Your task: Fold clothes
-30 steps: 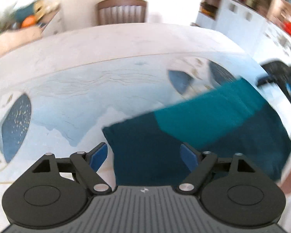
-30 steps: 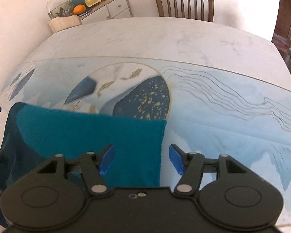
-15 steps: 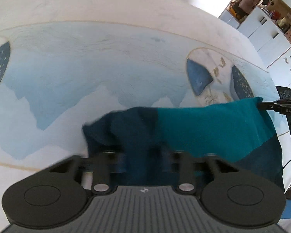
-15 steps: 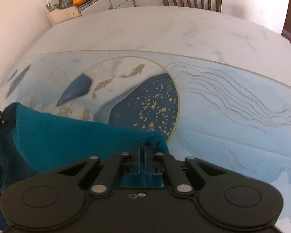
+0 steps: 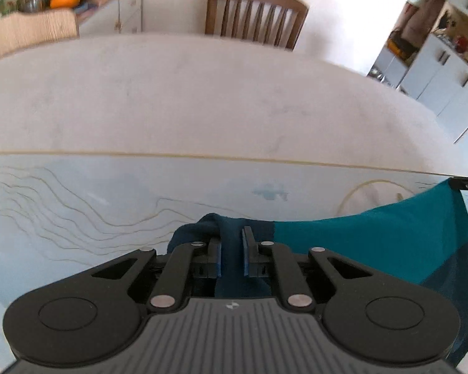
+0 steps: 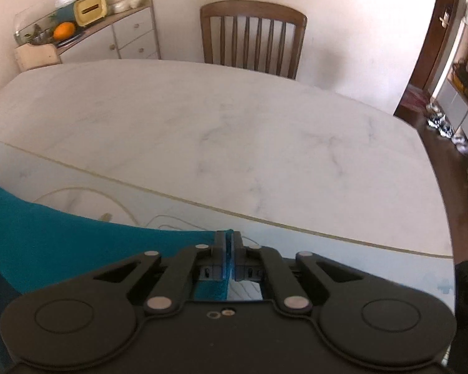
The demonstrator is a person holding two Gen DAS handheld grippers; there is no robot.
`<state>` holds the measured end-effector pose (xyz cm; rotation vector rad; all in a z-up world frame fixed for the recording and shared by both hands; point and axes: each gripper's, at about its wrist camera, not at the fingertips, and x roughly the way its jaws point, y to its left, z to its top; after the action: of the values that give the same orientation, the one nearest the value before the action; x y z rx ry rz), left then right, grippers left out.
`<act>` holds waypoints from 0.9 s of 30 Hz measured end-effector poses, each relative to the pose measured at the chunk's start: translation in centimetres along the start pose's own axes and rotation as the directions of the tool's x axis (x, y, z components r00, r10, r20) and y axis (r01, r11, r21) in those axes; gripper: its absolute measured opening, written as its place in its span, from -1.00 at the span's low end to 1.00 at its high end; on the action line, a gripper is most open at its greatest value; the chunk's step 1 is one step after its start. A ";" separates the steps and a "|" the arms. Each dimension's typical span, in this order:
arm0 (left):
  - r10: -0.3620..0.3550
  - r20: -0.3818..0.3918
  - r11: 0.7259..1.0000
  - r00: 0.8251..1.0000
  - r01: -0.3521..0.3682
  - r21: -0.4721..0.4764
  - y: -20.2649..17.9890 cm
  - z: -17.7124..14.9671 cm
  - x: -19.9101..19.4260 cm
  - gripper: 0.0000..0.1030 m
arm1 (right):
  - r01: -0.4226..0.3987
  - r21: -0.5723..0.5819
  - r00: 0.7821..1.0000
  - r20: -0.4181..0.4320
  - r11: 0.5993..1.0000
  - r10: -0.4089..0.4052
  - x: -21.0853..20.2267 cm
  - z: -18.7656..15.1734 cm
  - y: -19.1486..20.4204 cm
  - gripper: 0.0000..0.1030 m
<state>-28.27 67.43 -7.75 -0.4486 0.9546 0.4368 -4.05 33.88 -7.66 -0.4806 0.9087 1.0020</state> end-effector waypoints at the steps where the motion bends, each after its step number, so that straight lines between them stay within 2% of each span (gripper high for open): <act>1: -0.004 -0.017 1.000 1.000 0.004 -0.005 0.1 0.1 0.4 -0.79 | 0.004 0.005 1.000 -0.002 1.000 -0.004 0.3 0.1 -0.3 1.00; 5: -0.048 -0.034 0.999 0.998 0.047 -0.014 1.0 -0.7 -1.0 -0.77 | -0.027 -0.001 0.999 -0.023 1.000 0.027 -1.2 -1.1 -0.4 1.00; 8: -0.089 -0.052 0.996 0.995 0.088 -0.021 1.9 -2.1 -3.0 -0.59 | -0.062 -0.023 0.997 -0.042 0.998 0.061 -3.4 -2.6 -0.2 1.00; 9: -0.103 -0.066 0.995 0.993 0.101 -0.024 2.1 -2.7 -3.7 -0.44 | -0.066 -0.041 0.997 -0.042 0.997 0.064 -4.3 -3.2 0.1 1.00; 12: -0.159 -0.096 0.987 0.983 0.156 -0.044 2.7 -5.2 -5.6 0.50 | -0.101 -0.073 0.994 -0.052 0.992 0.098 -6.1 -4.8 1.4 1.00; 16: -0.236 -0.162 0.970 0.958 0.224 -0.091 2.6 -8.9 -7.0 0.52 | -0.168 -0.106 0.985 -0.066 0.980 0.161 -7.6 -6.5 4.4 1.00; 19: -0.225 -0.237 0.973 0.945 0.206 -0.104 2.3 -11.7 -7.0 0.52 | -0.203 -0.145 0.978 -0.075 0.968 0.194 -8.1 -7.4 7.6 1.00; 22: -0.250 -0.246 0.962 0.936 0.211 -0.173 2.5 -13.7 -7.3 0.52 | -0.248 -0.212 0.969 -0.076 0.946 0.237 -8.5 -7.5 11.1 1.00; 24: -0.287 -0.224 0.941 0.931 0.230 -0.246 3.0 -14.7 -7.9 0.52 | -0.272 -0.265 0.962 -0.077 0.925 0.260 -8.4 -7.1 13.5 1.00; 25: -0.292 -0.207 0.934 0.934 0.232 -0.272 3.2 -15.2 -8.2 0.52 | -0.283 -0.288 0.959 -0.078 0.915 0.272 -8.4 -6.8 14.6 1.00; 26: -0.264 -0.186 0.941 0.946 0.211 -0.265 3.1 -15.6 -8.8 0.52 | -0.295 -0.307 0.955 -0.080 0.905 0.284 -8.3 -6.3 15.7 1.00; 27: -0.210 -0.164 0.962 0.964 0.173 -0.213 2.6 -16.0 -9.4 0.52 | -0.306 -0.325 0.952 -0.082 0.895 0.295 -8.0 -5.8 16.7 1.00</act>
<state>-45.15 59.39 -8.25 -0.7669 1.0403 0.3174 -23.01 33.74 -3.34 -0.6551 0.8583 1.4499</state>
